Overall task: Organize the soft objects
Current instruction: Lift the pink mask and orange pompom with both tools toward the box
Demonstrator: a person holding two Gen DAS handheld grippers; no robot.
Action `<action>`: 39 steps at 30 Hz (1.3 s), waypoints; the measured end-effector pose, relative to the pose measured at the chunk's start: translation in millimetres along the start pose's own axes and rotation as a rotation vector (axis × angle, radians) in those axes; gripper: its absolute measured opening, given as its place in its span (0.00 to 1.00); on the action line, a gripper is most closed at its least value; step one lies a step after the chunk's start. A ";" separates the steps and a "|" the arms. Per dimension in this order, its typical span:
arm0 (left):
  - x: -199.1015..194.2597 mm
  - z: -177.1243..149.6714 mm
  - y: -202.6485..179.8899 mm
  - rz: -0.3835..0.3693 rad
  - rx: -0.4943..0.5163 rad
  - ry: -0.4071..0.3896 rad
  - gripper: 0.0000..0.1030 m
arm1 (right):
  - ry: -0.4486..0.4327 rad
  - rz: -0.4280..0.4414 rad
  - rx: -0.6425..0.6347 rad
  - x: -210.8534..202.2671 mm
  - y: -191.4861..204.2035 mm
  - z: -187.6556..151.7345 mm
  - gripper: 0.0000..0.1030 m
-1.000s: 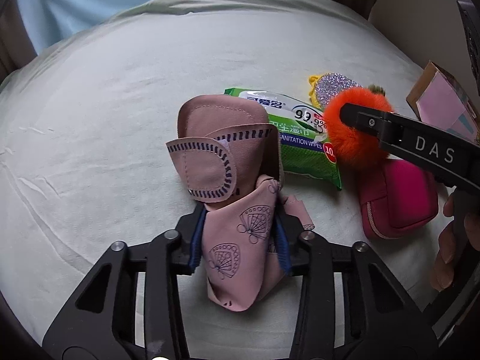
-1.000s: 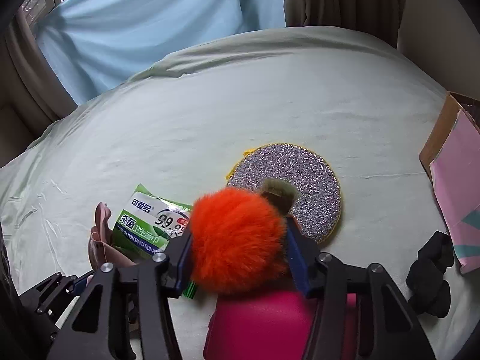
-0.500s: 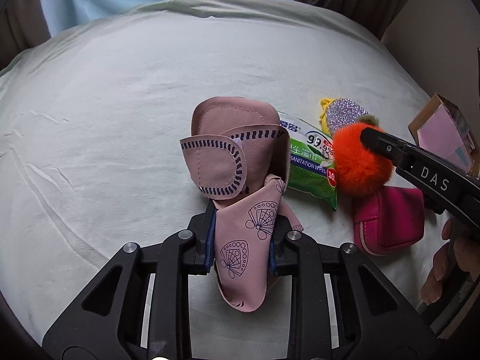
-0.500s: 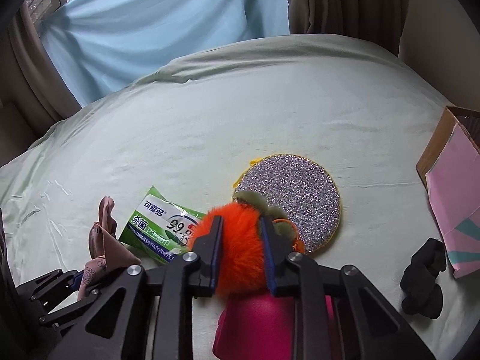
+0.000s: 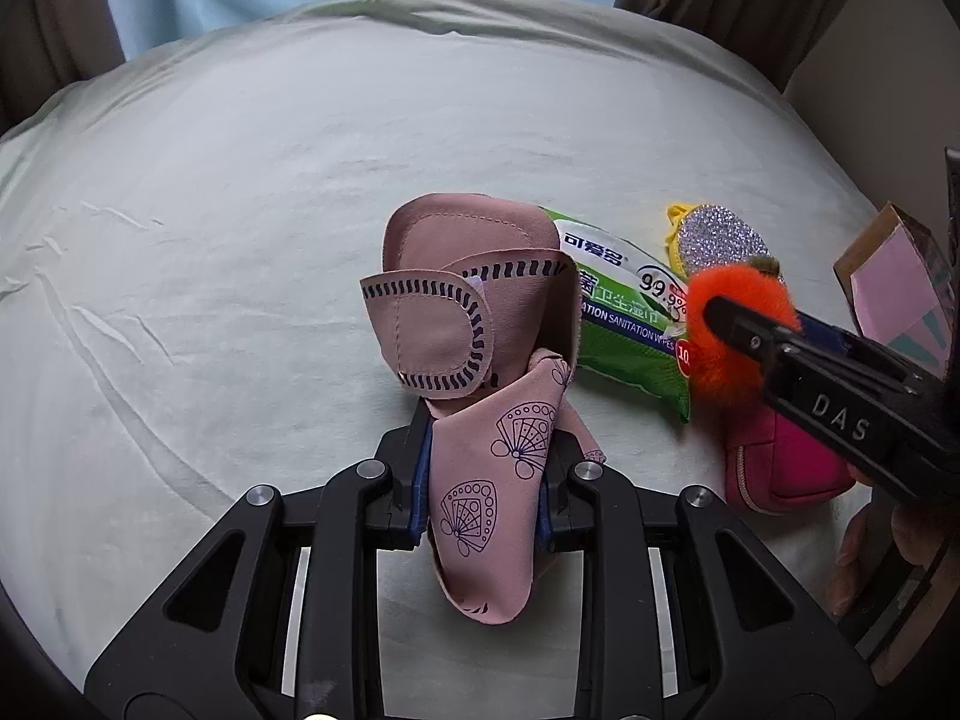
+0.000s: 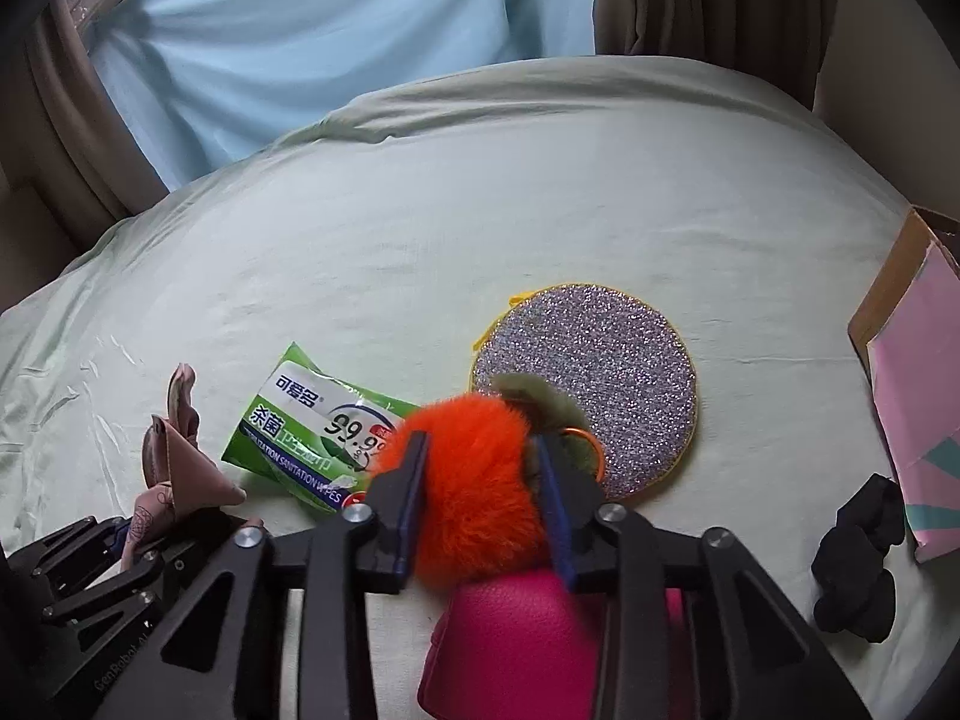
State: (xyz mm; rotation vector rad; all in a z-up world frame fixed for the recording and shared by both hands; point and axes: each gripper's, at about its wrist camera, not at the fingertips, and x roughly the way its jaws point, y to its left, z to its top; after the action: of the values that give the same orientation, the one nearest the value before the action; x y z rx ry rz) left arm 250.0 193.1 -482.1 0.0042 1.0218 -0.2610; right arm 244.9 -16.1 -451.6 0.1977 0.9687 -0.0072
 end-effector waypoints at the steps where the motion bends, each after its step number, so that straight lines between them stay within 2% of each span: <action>1: 0.3 0.3 0.0 0.003 0.002 -0.001 0.22 | 0.016 -0.002 -0.007 5.3 0.6 -1.9 0.50; 6: 3.4 1.2 -0.9 0.008 0.002 0.002 0.22 | -0.005 0.014 -0.039 10.0 0.0 -7.5 0.50; 11: 4.5 1.1 -6.4 0.008 0.010 0.005 0.22 | -0.002 0.015 -0.082 11.6 6.0 -11.5 0.39; 18: -6.4 6.2 -12.2 0.009 0.020 -0.011 0.22 | -0.031 0.050 -0.076 -3.2 3.0 -7.7 0.34; 19: -10.0 6.9 -13.3 0.010 0.022 -0.015 0.22 | -0.035 0.058 -0.073 -7.2 2.1 -5.8 0.29; 20: -14.0 8.5 -14.8 0.012 0.023 -0.019 0.22 | -0.040 0.062 -0.074 -10.4 2.3 -2.9 0.19; 23: -28.1 12.8 -20.2 0.018 0.021 -0.039 0.22 | -0.037 0.069 -0.076 -19.9 0.5 6.5 0.14; 28: -46.3 14.1 -26.3 0.027 0.000 -0.073 0.22 | -0.020 0.105 -0.093 -21.9 -2.7 8.7 0.13; 30: -48.4 11.9 -28.0 0.030 -0.008 -0.076 0.22 | -0.019 0.088 -0.098 -18.2 -1.0 4.1 0.17; 31: -48.8 10.1 -28.1 0.034 -0.009 -0.075 0.22 | -0.006 0.079 -0.111 -13.1 1.1 1.0 0.29; 32: -48.8 8.9 -27.5 0.037 -0.008 -0.074 0.22 | 0.011 0.076 -0.127 -9.8 2.9 -4.1 0.50; 34: -48.1 6.0 -26.4 0.043 -0.011 -0.070 0.22 | 0.041 0.085 -0.172 1.0 8.1 -11.8 0.63; 39: -43.0 3.0 -19.9 0.051 -0.030 -0.060 0.22 | 0.011 0.007 -0.271 9.4 18.7 -19.9 0.63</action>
State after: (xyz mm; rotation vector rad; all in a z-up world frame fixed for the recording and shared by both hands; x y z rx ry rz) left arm 227.1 182.6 -442.0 -0.0048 0.9646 -0.1982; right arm 235.7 6.4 -467.2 -0.0485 0.9689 0.1310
